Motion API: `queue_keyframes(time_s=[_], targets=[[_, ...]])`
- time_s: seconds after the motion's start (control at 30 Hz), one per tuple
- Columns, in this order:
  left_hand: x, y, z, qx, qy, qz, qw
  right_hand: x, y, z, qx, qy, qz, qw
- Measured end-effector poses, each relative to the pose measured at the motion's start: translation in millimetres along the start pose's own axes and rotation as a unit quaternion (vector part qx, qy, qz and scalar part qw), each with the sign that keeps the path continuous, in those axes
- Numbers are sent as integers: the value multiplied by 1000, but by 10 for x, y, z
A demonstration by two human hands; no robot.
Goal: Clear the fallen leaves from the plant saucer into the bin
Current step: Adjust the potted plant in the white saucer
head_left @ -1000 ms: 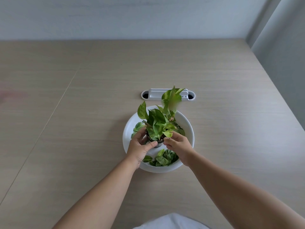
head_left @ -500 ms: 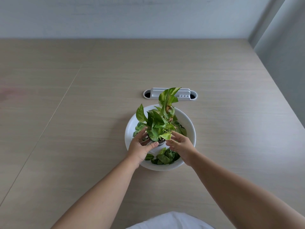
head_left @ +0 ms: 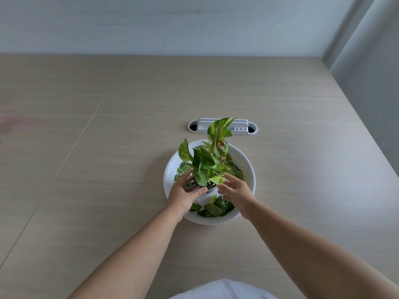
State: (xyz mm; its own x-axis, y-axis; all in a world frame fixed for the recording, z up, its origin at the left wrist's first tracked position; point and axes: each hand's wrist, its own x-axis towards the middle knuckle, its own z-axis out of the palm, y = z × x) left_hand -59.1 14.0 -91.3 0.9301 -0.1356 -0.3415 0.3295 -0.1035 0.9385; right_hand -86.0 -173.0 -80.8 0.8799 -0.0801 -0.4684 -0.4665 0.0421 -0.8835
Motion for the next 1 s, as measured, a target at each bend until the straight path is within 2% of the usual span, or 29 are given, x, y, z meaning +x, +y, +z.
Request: queue_keyframes(time_s=[0.37,0.5,0.57,0.67,0.8,0.9,1.0], targets=[[-55,56,-22,33,-1,10,999,-69,-55,45,-31,27,-6,999],[-102,99,-77,154,11,21,988,-99,-80,21,-71,32,-11,997],[-159,120,-141,226,8,41,973,-135,-62,-11,-137,30,-24,990],[-257,120,-322,319,-3,75,945,-264,-22,-107,-269,5,-48,962],[-310,55,-689,417,-44,125,899,-446,130,-285,-440,-49,-157,883],[-303,11,-866,461,-95,155,869,-524,285,-391,-508,-96,-224,826],[-283,12,-920,482,-117,149,856,-552,408,-435,-540,-78,-270,793]])
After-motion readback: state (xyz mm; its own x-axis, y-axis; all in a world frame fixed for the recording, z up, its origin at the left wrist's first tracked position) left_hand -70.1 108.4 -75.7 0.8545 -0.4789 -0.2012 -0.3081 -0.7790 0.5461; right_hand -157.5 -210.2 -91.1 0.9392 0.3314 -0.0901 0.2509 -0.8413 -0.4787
